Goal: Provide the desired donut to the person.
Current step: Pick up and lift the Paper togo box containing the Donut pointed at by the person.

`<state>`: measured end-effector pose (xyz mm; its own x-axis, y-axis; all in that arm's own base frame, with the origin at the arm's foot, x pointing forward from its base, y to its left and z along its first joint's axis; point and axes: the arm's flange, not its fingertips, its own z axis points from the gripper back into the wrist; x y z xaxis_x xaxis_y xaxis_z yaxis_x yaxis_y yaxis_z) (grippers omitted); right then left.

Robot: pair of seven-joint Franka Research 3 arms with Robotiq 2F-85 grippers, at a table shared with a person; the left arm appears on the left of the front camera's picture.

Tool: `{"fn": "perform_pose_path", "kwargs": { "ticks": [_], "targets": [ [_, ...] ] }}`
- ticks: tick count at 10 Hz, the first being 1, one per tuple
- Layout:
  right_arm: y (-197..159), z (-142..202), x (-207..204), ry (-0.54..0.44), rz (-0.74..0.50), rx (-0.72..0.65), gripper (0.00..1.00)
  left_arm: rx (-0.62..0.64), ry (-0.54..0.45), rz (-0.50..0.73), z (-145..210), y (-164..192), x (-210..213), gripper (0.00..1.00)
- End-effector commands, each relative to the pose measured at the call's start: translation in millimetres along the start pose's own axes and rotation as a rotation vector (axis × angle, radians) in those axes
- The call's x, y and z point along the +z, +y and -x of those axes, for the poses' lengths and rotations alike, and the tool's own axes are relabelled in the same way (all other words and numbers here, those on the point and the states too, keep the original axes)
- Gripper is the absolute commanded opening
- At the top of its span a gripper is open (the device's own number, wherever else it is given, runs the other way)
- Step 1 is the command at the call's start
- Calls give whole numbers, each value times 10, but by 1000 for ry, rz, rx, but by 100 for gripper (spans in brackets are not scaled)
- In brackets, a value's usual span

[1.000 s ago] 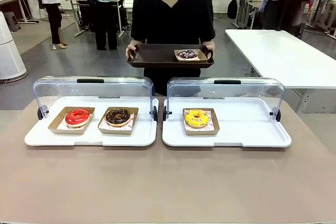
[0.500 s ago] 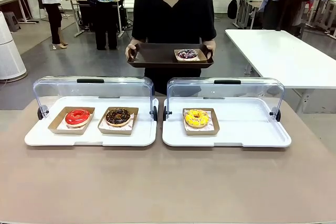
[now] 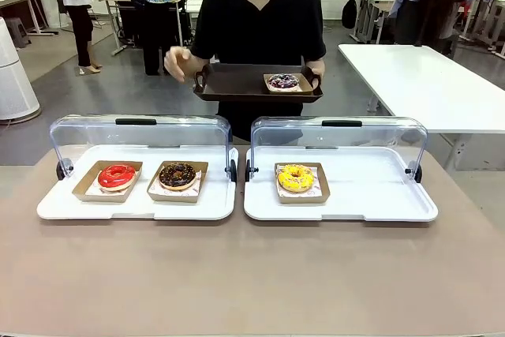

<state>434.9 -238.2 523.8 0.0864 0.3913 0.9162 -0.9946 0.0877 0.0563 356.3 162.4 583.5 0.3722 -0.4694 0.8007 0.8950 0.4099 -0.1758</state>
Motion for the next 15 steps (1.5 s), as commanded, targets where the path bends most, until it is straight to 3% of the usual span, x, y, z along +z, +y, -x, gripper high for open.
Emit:
{"fn": "perform_pose_path", "kwargs": {
  "ticks": [1, 15],
  "targets": [
    [2, -3, 1, -1, 0, 1, 100, -10, -19, 6, -1, -5, 14, 100],
    [2, -3, 1, -1, 0, 1, 100, -10, -19, 6, -1, -5, 14, 100]
  ]
}}
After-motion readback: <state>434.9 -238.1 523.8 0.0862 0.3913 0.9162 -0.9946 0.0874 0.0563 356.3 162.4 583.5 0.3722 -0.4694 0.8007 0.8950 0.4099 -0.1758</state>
